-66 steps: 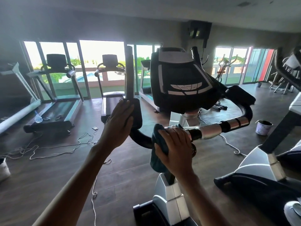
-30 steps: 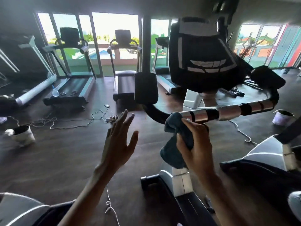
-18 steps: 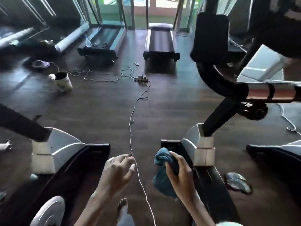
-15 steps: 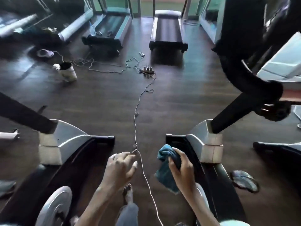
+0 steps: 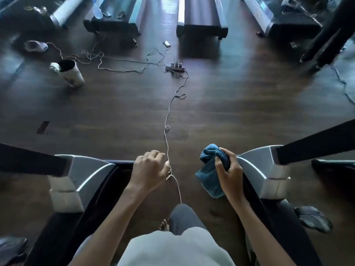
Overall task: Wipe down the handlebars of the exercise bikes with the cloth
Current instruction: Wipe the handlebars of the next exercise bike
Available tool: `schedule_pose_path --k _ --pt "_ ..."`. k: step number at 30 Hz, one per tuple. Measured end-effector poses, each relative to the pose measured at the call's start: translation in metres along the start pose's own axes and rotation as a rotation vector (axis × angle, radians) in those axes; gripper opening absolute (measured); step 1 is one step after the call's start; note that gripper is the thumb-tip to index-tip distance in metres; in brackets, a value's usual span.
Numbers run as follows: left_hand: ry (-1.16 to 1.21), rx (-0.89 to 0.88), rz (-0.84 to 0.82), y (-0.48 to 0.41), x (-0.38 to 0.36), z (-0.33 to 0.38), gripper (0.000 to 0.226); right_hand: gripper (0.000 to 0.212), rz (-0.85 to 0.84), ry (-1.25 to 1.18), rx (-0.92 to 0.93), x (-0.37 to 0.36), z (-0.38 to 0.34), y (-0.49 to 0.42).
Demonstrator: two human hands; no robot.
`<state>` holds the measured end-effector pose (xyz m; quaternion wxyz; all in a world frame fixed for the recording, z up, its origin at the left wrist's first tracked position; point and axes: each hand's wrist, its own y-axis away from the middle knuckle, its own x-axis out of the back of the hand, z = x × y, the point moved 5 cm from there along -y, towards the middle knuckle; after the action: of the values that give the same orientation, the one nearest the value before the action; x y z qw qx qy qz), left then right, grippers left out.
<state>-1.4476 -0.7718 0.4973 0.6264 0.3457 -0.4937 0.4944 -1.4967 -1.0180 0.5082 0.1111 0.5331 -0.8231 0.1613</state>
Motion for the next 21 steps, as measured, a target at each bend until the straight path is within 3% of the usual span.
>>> schedule_pose_path --k 4,9,18,21 --pt "0.022 -0.010 0.027 -0.057 0.002 -0.013 0.050 0.029 0.022 -0.010 -0.011 -0.019 -0.002 -0.051" --pt "-0.019 -0.071 0.066 -0.145 0.001 -0.024 0.047 0.033 0.101 -0.012 -0.005 -0.038 0.006 -0.130" --pt "-0.063 -0.192 0.020 -0.380 -0.031 -0.026 0.042 0.042 0.254 0.007 -0.088 -0.057 0.058 -0.317" --pt "-0.100 -0.255 0.014 -0.458 -0.031 -0.013 0.043 0.031 0.319 0.003 -0.111 -0.052 0.059 -0.382"
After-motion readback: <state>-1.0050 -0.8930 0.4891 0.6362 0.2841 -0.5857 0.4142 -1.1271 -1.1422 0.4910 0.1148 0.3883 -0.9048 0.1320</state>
